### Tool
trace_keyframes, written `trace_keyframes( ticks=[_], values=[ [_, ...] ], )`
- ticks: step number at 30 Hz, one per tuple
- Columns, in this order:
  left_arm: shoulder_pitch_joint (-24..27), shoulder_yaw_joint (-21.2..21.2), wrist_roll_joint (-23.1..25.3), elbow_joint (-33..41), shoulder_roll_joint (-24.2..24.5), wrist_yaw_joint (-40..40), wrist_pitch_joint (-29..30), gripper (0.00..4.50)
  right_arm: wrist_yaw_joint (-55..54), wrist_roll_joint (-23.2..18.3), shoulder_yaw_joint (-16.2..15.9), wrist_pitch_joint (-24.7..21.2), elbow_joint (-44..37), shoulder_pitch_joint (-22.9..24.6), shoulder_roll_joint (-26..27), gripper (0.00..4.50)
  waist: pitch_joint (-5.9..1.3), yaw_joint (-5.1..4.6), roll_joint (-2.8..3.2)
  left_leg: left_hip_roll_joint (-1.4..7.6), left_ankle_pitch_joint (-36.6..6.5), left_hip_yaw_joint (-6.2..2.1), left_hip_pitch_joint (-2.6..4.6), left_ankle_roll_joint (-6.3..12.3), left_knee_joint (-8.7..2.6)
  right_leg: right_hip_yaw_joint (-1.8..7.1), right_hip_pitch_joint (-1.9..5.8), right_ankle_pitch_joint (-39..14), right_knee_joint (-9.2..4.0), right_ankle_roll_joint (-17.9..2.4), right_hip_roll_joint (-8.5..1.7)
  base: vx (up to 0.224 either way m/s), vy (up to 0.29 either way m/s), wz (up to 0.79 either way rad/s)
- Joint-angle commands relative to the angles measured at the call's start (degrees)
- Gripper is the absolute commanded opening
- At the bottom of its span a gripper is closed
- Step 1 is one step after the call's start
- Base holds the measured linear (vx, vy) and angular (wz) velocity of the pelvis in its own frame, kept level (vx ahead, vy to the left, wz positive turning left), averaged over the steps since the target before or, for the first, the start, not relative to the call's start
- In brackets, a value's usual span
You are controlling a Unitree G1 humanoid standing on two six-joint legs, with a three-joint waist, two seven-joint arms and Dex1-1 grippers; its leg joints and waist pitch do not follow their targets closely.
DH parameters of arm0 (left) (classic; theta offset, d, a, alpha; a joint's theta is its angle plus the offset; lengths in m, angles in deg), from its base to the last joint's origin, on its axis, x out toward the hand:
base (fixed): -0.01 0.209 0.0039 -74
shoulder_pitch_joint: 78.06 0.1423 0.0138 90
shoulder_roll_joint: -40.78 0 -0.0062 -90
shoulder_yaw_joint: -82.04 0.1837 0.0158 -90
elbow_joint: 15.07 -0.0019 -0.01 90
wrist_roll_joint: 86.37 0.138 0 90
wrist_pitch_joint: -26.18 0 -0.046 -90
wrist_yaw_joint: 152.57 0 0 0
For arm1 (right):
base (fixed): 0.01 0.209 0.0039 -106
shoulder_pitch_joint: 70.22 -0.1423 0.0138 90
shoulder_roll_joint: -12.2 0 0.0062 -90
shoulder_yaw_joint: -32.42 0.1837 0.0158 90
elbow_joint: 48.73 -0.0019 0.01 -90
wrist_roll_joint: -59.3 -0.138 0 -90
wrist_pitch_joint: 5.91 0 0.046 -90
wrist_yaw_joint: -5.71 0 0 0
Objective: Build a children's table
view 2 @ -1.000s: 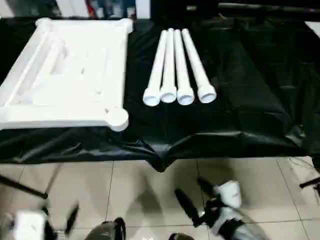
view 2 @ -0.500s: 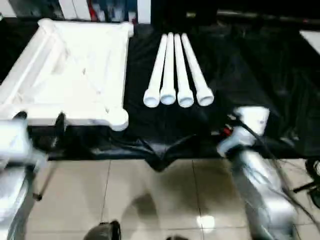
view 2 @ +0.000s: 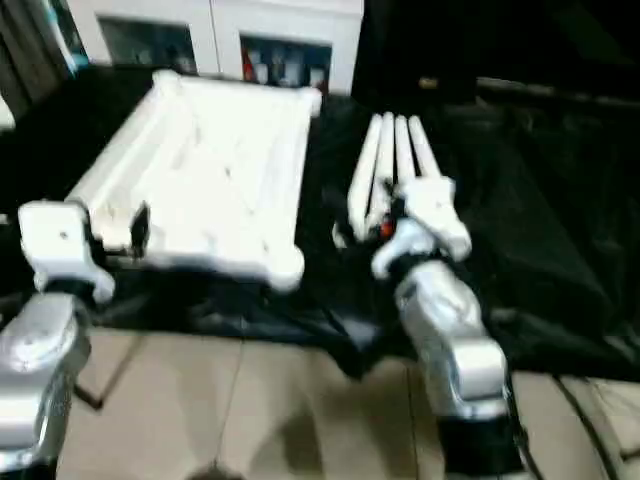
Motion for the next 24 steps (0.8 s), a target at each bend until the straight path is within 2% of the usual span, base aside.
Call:
trace_keyframes(
  ticks=[1, 2, 3, 4, 5, 6, 7, 8, 9, 10, 11, 12, 13, 14, 15, 16, 17, 18, 19, 20, 21, 22, 23, 24],
  values=[
    [0.45, 1.85, 0.69, 0.21, -0.66, -0.06, 0.09, 4.46, 0.12, 0.71, 1.23, 0.04, 0.7, 0.9, -1.21, 4.43, -3.77, -1.71, 1.08, 8.78, -17.59, -3.66, 4.7, 10.74, -8.09, 0.67, -4.85, 6.96, -0.4, 0.74, -0.99, 0.126, -0.002, 0.04],
    [1.97, 2.13, 1.09, 0.02, -0.69, -0.5, -0.23, 4.46, -0.63, 1.25, 1.32, -0.13, 1.15, 2.16, -0.77, 4.43, -3.42, -1.61, 0.58, 8.18, -18.65, -2.1, 4.04, 10.25, -8.56, 0.74, -4.92, 9.48, -1.61, -0.5, -1.37, 0.138, -0.062, 0.02],
    [2.63, 2.27, 1.35, 0.01, -0.65, -0.75, -0.42, 4.46, -1.05, 1.27, 1.63, -0.07, 1.22, 2.75, -0.46, 4.43, -2.98, -1.77, -1.05, 5.63, -23.02, 0.33, 3.23, 8.5, -8.77, 2.3, -3.54, 9.84, -6.46, -2.31, -2.86, 0.138, -0.062, 0.02],
    [2.83, 2.28, 1.42, 0.0, -0.6, -0.83, -0.48, 4.46, -1.2, 1.27, 1.73, 0.01, 1.21, 2.93, -0.33, 4.43, -3.83, -0.61, -5.07, -0.34, -22.98, 2.53, 1.53, 6.69, -2.45, 8.47, 0.89, -8.76, -12.46, -1.33, -5.81, 0.158, -0.135, 0.21],
    [2.96, 2.33, 1.48, 0.07, -0.62, -0.83, -0.52, 4.46, -1.21, 1.24, 1.79, 0.11, 1.14, 3.07, -0.32, 4.43, -3.57, 1.1, -4.46, -1.58, -18.0, 2.26, 2.28, 6.2, 1.9, 11.21, 1.1, -26.51, -15.78, -2.03, -8.83, 0.159, -0.113, 0.2],
    [3.48, 2.31, 1.5, 0.03, -0.5, -0.98, -0.77, 4.46, -1.32, 1.84, 1.46, 0.5, 0.97, 3.69, -0.14, 4.43, -3.37, 1.28, -4.12, -1.45, -9.84, -0.29, -0.26, 4.95, 6.01, 14.16, 3.24, -43.3, -17.07, -6.67, -11.76, 0.159, -0.113, 0.2],
    [3.56, 2.29, 1.47, -0.02, -0.45, -1.04, -0.8, 4.46, -1.35, 2.09, 1.3, 0.58, 0.97, 3.79, -0.11, 4.43, -3.84, 1.9, -4.02, -1.55, -5.1, -2.26, -3.26, 2.82, 6.74, 13.47, 5.86, -39.9, -15.04, -8.43, -10.54, 0.165, -0.043, -0.03],
    [3.89, 2.22, 1.34, -0.18, -0.27, -1.23, -0.89, 4.46, -1.44, 3.15, 0.67, 0.93, 0.93, 4.22, -0.02, 4.43, -3.96, 1.93, -3.78, -1.42, -4.12, -2.95, -4.18, 2.21, 6.96, 13.19, 6.18, -35.94, -14.38, -9.78, -9.93, 0.156, -0.031, 0.1],
    [3.94, 2.37, 1.46, -0.37, -0.09, -1.3, -0.86, 4.46, -1.52, 3.35, 0.54, 1.09, 0.94, 4.34, 0.07, 4.43, -3.96, 2.38, -2.72, -1.15, -1.69, -3.51, -3.99, 1.74, 6.28, 12.17, 5.41, -27.84, -14.37, -14.36, -8.61, 0.156, -0.031, 0.1],
    [3.97, 2.7, 1.65, -0.49, 0.07, -1.49, -0.88, 4.46, -1.63, 3.14, 0.72, 1.14, 0.89, 4.45, 0.27, 4.43, -3.47, 2.47, -1.27, -0.55, 0.68, -3.51, -3.59, 1.83, 3.76, 10.37, 4.23, -23.36, -14.53, -17.52, -5.95, 0.136, 0.003, 0.22],
    [3.99, 2.96, 1.8, -0.56, 0.17, -1.64, -0.92, 4.46, -1.7, 2.9, 0.92, 1.14, 0.83, 4.52, 0.44, 4.43, -3.28, 2.12, -0.67, 0.3, 1.38, -3.31, -2.93, 1.76, 1.19, 8.53, 3.92, -22.52, -14.43, -17.01, -4.56, 0.064, 0.013, 0.1],
    [3.97, 3.33, 2.05, -0.57, 0.26, -1.8, -0.89, 4.46, -1.68, 2.8, 1.08, 1.06, 0.73, 4.59, 0.45, 4.43, -3.44, 1.46, 1.52, 2.75, -1.6, -3.59, -0.9, 1.58, -3.42, 5.03, 2.6, -18.67, -12.83, -13.53, -1.34, 0.164, 0.081, 0.08],
    [3.94, 3.51, 2.27, -0.58, 0.31, -1.91, -0.9, 4.46, -1.66, 2.89, 1.09, 1.03, 0.68, 4.62, 0.43, 4.43, -4.42, -0.57, 3.24, 7.3, -12.88, -8.33, 4.32, 3.47, -5.83, 2.52, -1.7, -11.23, -6.34, -10.16, 0.95, 0.195, 0.117, 0.06],
    [3.83, 3.73, 2.34, -0.65, 0.27, -2.1, -1.0, 4.46, -1.63, 2.99, 1.09, 0.99, 0.57, 4.65, 0.39, 4.43, -5.46, -1.51, 2.88, 9.29, -14.19, -10.48, 7.22, 6.23, -6.08, 2.5, -3.8, -6.74, -3.15, -8.04, 0.26, 0.195, 0.117, 0.06],
    [3.68, 4.05, 2.29, -0.77, 0.2, -2.37, -1.1, 4.46, -1.68, 3.16, 1.19, 0.93, 0.42, 4.71, 0.46, 4.43, -5.81, -1.41, 3.09, 9.61, -10.34, -11.47, 7.85, 12.86, -5.1, 2.34, -5.89, -1.66, -0.62, -3.07, -0.45, 0.179, 0.077, 0.1],
    [3.68, 4.1, 2.27, -0.8, 0.21, -2.41, -1.11, 4.46, -1.7, 3.2, 1.23, 0.93, 0.41, 4.72, 0.5, 4.43, -5.31, -1.35, 2.47, 8.6, -3.28, -9.92, 6.59, 18.48, -4.66, 2.22, -7.46, 1.62, 0.6, 0.81, -0.94, 0.158, 0.054, 0.04],
    [3.68, 4.36, 2.21, -0.93, 0.29, -2.58, -1.14, 4.46, -1.78, 3.38, 1.45, 0.92, 0.35, 4.77, 0.67, 4.43, -5.28, -1.47, 2.32, 7.92, -0.91, -9.01, 6.17, 20.38, -4.64, 2.14, -7.88, 3.28, 0.54, 1.52, -1.17, 0.158, 0.054, 0.04],
    [3.7, 4.59, 2.21, -1.04, 0.33, -2.68, -1.18, 4.46, -1.86, 3.53, 1.62, 0.95, 0.25, 4.82, 0.79, 4.43, -5.64, -1.88, 1.43, 6.01, 3.61, -7.44, 5.85, 22.14, -4.17, 2.32, -8.14, 6.94, -1.2, 1.56, -1.45, 0.138, 0.013, 0.01],
    [3.72, 4.72, 2.22, -1.11, 0.36, -2.75, -1.22, 4.46, -1.93, 3.61, 1.71, 0.98, 0.15, 4.86, 0.88, 4.43, -5.47, -2.01, -0.72, 1.89, 1.7, -4.13, 3.84, 18.7, -2.28, 4.21, -5.66, 11.75, -6.88, -1.77, -3.21, 0.144, -0.047, 0.02],
    [3.72, 4.89, 2.18, -1.19, 0.37, -2.9, -1.28, 4.46, -2.01, 3.65, 1.87, 0.98, -0.06, 4.93, 0.99, 4.43, -5.53, -1.76, -2.63, -1.08, -2.67, -2.26, 1.32, 15.74, -1.63, 6.24, -1.93, 10.71, -8.61, -2.28, -3.72, 0.144, -0.047, 0.02],
    [3.7, 5.03, 2.15, -1.26, 0.42, -3.12, -1.41, 4.46, -2.03, 3.66, 1.96, 0.92, -0.39, 5.05, 1.11, 4.43, -6.01, 0.58, -3.6, -3.85, -7.06, -1.71, -2.75, 10.96, 4.74, 12.47, 4.02, -2.74, -12.72, -7.31, -10.04, 0.133, -0.066, 0.08],
    [3.62, 5.05, 1.97, -1.32, 0.48, -3.39, -1.4, 4.46, -2.02, 3.53, 2.04, 0.87, -0.67, 5.17, 1.23, 4.43, -5.66, 0.9, -3.28, -2.48, -4.85, -2.95, -4.03, 8.53, 5.99, 12.84, 5.02, -6.73, -13.15, -10.74, -11.67, 0.123, -0.063, -0.02],
    [3.56, 5.01, 1.9, -1.37, 0.49, -3.63, -1.4, 4.46, -2.08, 3.41, 2.02, 0.87, -0.85, 5.25, 1.28, 4.43, -5.4, 0.94, -2.86, -2.11, -0.58, -3.45, -5.25, 3.5, 6.75, 10.98, 5.38, -8.05, -12.77, -13.82, -10.15, 0.123, -0.063, -0.02],
    [3.36, 4.98, 1.68, -1.44, 0.65, -4.13, -1.32, 4.46, -2.2, 3.07, 2.08, 0.72, -1.14, 5.29, 1.43, 4.43, -4.8, 0.84, -1.31, -0.62, 1.82, -4.03, -5.77, 0.81, 5.86, 9.59, 5.08, -7.94, -13.18, -17.14, -10.33, 0.127, -0.033, -0.1]
  ],
)
